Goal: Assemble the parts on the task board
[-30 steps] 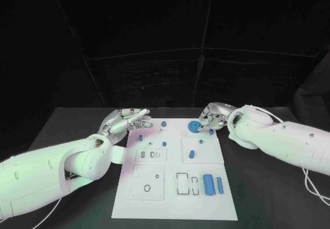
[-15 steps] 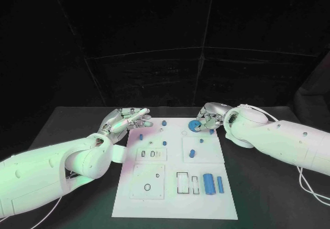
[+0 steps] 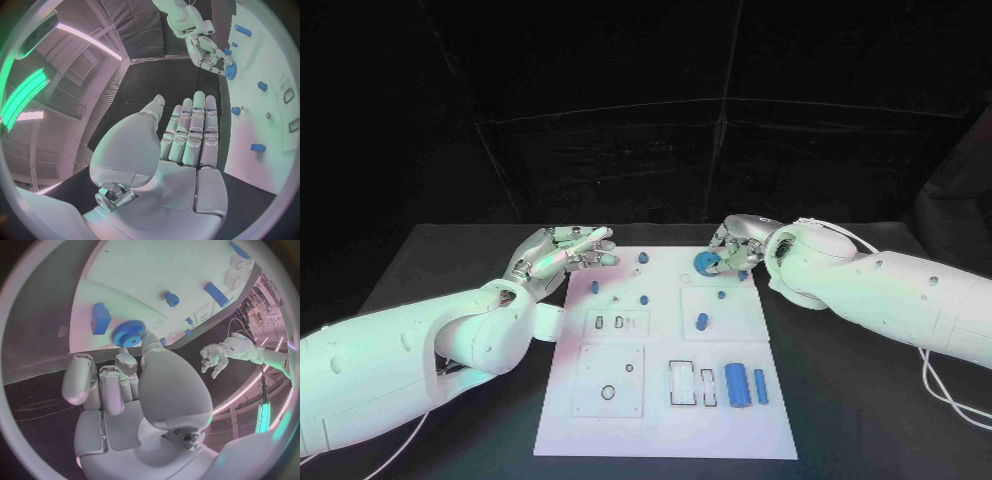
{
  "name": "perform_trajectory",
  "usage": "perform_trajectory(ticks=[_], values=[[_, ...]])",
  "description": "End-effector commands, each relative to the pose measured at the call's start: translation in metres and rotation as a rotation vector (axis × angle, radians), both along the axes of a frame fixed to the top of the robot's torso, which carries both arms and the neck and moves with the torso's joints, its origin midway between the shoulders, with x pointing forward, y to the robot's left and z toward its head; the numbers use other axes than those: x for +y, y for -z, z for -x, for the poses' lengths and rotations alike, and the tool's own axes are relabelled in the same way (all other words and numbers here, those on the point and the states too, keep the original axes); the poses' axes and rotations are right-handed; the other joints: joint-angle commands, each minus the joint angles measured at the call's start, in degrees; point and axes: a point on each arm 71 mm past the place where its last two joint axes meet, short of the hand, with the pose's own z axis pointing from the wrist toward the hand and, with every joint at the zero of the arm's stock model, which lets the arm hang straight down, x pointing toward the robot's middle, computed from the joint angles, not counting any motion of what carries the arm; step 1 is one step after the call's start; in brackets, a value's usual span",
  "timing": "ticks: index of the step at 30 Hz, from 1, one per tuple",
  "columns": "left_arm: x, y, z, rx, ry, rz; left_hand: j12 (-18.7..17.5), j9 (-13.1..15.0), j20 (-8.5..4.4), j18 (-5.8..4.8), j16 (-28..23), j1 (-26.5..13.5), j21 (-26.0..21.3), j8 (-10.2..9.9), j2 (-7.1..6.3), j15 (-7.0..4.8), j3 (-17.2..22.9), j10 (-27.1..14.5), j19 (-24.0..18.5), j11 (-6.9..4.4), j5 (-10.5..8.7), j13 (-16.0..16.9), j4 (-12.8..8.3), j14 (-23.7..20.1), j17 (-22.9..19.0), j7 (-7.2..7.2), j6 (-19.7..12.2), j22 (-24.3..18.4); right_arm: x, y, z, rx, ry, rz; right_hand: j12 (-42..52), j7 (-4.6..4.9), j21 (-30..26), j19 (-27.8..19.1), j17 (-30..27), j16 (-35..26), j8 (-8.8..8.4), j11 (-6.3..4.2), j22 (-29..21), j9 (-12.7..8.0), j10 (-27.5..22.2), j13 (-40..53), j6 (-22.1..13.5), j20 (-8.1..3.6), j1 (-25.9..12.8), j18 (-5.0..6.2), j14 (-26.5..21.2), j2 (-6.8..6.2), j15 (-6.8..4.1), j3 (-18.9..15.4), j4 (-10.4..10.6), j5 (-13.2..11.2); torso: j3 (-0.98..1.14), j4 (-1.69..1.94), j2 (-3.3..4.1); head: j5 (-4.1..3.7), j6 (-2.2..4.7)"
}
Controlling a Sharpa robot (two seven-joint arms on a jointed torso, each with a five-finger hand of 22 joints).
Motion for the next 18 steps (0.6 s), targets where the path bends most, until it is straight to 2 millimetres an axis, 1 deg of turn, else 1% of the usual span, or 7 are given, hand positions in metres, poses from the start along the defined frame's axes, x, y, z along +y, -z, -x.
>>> perform_trajectory(ticks=[1,6,7,10,13,16,18], values=[[-0.0014,-0.0012,0.0,-0.003,0.013,0.007,-0.3,-0.1,0.18,0.42,-0.4,0.0,-0.3,-0.2,0.41,-0.1,-0.1,-0.1,0.2,0.15,0.05,0.0,-0.2,-0.1,0.1,0.22,0.1,-0.1,0.0015,-0.0009,-0.0007,-0.018,-0.015,0.048,1.5,-0.11,0.4,0.4,4.2,0.6,0.32,-0.02,0.5,0.1,1.0,1.6,0.4,0.02,1.1,-1.03,3.9,0.09,0.36,0.0,-0.5,0.3,0.01,0.07,0.04,0.0,-0.11],[-0.001,-0.0012,-0.0001,-0.005,0.011,0.007,-0.3,-0.1,0.18,0.42,-0.4,0.0,-0.3,-0.2,0.42,-0.11,0.0,-0.1,0.2,0.14,0.05,-0.1,-0.3,-0.1,0.1,0.22,0.1,-0.1,0.0042,-0.0003,-0.0017,-0.026,-0.023,0.076,4.0,-0.23,0.9,0.7,5.3,1.1,0.76,-0.11,1.3,0.1,2.4,4.4,0.9,-0.02,2.2,-1.16,4.1,0.61,0.32,0.2,-1.2,0.1,0.02,0.03,0.04,0.03,-0.19],[-0.001,-0.0012,-0.0001,-0.005,0.011,0.007,-0.3,-0.1,0.18,0.42,-0.4,0.0,-0.3,-0.2,0.43,-0.11,0.0,-0.1,0.2,0.14,0.05,-0.1,-0.3,-0.1,0.1,0.22,0.1,-0.1,0.0047,-0.0002,-0.0018,-0.027,-0.024,0.078,4.4,-0.26,1.0,0.7,5.4,1.1,0.9,-0.15,1.5,0.2,2.6,5.0,1.2,-0.03,2.5,-1.19,4.1,0.81,0.29,0.3,-1.4,-0.2,0.03,0.02,0.05,0.04,-0.19],[-0.001,-0.0011,-0.0002,-0.004,0.012,0.007,-0.4,-0.1,0.18,0.42,-0.4,0.1,-0.3,-0.3,0.46,-0.12,0.1,-0.1,0.2,0.13,0.06,-0.1,-0.4,-0.1,0.1,0.21,0.2,-0.1,0.007,-0.0001,-0.002,-0.03,-0.027,0.086,6.3,-0.43,1.4,0.9,6.1,1.4,1.47,-0.29,2.0,0.2,3.8,7.2,2.1,-0.11,3.4,-1.28,4.2,1.62,0.2,1.0,-1.9,-2.7,0.04,0.04,0.06,0.01,-0.23],[-0.0009,-0.001,-0.0003,-0.003,0.013,0.006,-0.4,-0.1,0.18,0.42,-0.4,0.1,-0.3,-0.3,0.46,-0.12,0.1,-0.1,0.2,0.13,0.06,-0.1,-0.4,-0.1,0.1,0.21,0.2,-0.1,0.0086,0.0001,-0.0021,-0.032,-0.028,0.095,9.1,-0.69,2.1,1.4,7.2,1.8,2.27,-0.49,3.4,0.4,5.7,10.4,3.4,-0.22,3.6,-1.52,4.4,1.98,0.06,1.4,-2.2,-3.7,0.04,0.04,0.04,0.02,-0.25],[-0.0007,-0.0009,-0.0004,-0.001,0.014,0.006,-0.4,-0.1,0.18,0.42,-0.4,0.1,-0.3,-0.3,0.46,-0.12,0.1,-0.1,0.2,0.13,0.06,-0.1,-0.4,-0.1,0.1,0.21,0.2,-0.1,0.0095,-0.0002,-0.0022,-0.039,-0.029,0.101,10.7,-0.92,2.4,1.6,7.6,2.0,2.82,-0.72,4.1,0.5,6.7,12.1,4.4,-0.36,4.1,-1.64,4.5,2.43,-0.12,1.9,-2.7,-4.1,0.03,0.07,0.03,-0.04,-0.27],[-0.0007,-0.0008,-0.0004,-0.001,0.014,0.006,-0.4,-0.1,0.18,0.42,-0.4,0.1,-0.3,-0.3,0.48,-0.12,0.1,-0.1,0.2,0.13,0.06,-0.1,-0.5,-0.1,0.1,0.21,0.2,-0.1,0.0101,-0.0008,-0.002,-0.048,-0.029,0.101,11.4,-1.12,2.6,1.7,7.8,2.1,3.16,-0.88,4.4,0.5,7.2,13.0,5.1,-0.48,4.8,-1.7,4.5,3.03,-0.27,2.7,-3.2,-5.5,0.03,0.04,0.03,-0.07,-0.29]])
